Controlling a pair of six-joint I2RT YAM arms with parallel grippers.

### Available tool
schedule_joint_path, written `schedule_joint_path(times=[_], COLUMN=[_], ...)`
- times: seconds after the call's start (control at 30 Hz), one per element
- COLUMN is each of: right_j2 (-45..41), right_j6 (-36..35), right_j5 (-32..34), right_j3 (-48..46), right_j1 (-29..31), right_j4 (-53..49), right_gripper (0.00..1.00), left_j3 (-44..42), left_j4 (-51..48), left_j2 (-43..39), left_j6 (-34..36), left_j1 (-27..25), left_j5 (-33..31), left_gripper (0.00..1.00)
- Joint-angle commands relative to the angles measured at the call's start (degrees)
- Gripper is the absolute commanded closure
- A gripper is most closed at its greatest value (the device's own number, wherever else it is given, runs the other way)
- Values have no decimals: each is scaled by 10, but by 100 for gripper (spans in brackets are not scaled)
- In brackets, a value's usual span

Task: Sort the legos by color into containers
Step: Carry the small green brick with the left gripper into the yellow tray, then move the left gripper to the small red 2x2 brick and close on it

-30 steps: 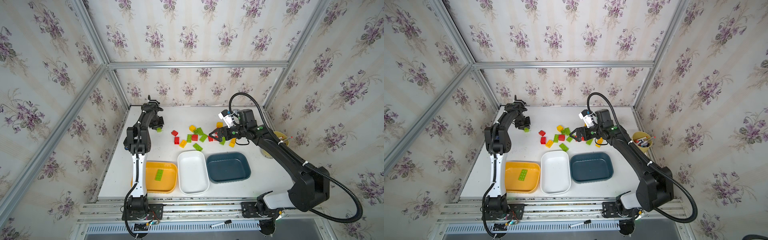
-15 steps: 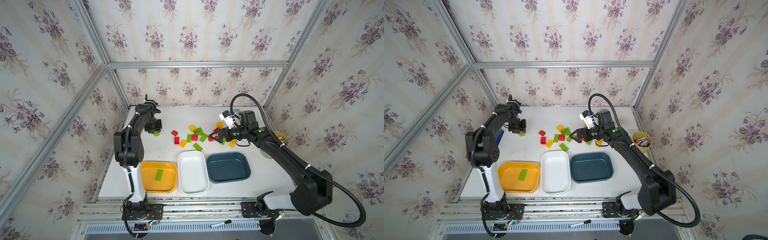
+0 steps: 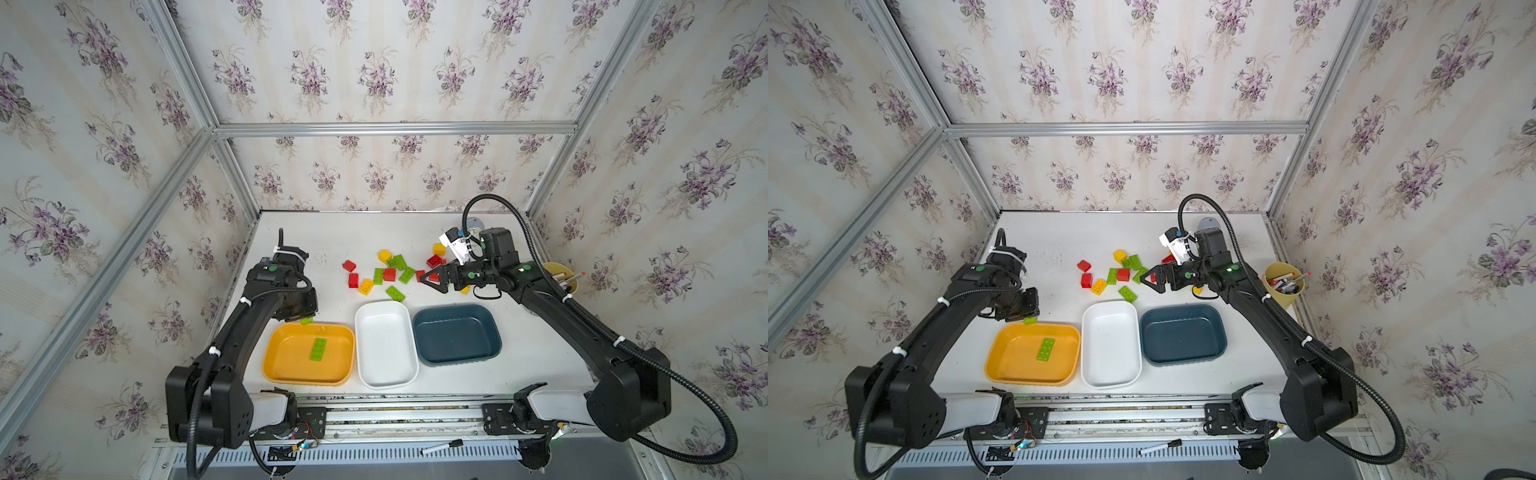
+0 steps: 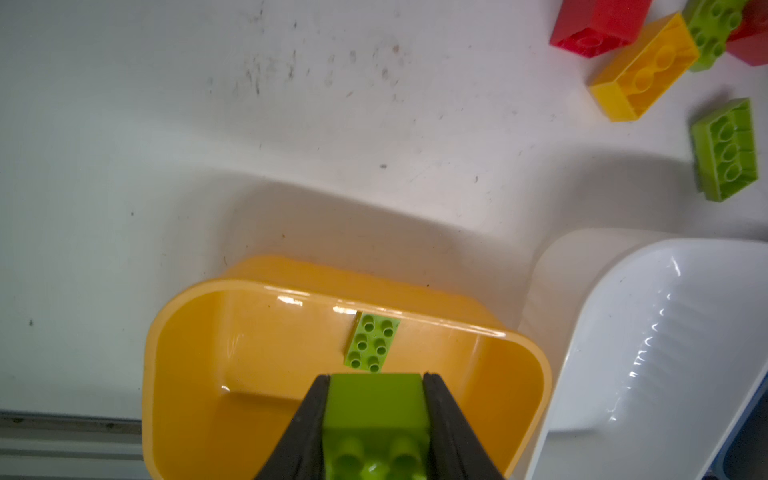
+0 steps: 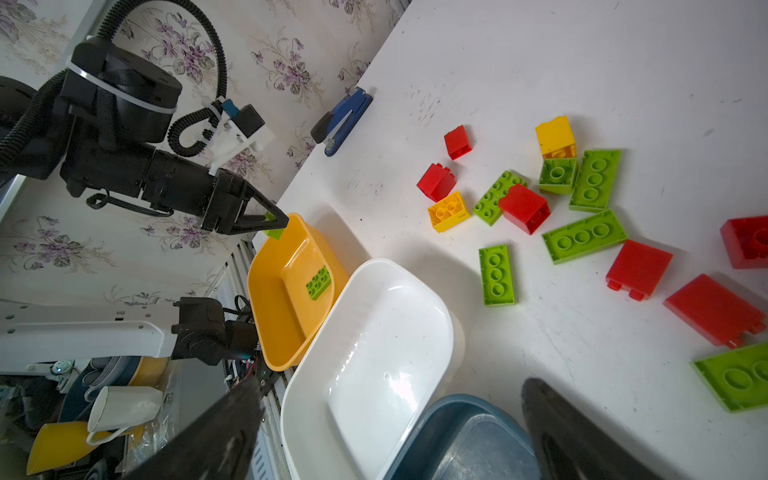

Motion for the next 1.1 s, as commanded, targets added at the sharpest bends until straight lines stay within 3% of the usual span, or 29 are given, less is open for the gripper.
schedule_joint_path(times=[0.0, 0.23, 0.6, 0.83, 1.07], right_j2=[-6, -6, -20, -19, -22], right_j6=[-14, -22, -40, -36, -32], right_j5=[-17, -19, -4, -3, 6], right_j3=[1, 0, 1, -4, -8], right_j1=[2, 1, 1, -3, -3], right_j4=[5, -2, -25, -14, -4], right_gripper=[0, 0, 0, 0, 0], left_j3=[-42, -124, -102, 4, 151], left_j4=[0, 39, 34, 26, 54], left_j2=[-44, -70, -54, -23, 124], left_j6=[-45, -70, -68, -62, -65], left_j1=[-3, -6, -12, -38, -73], left_j5=[-7, -6, -16, 11, 14], left_gripper=[67, 64, 40, 37, 32])
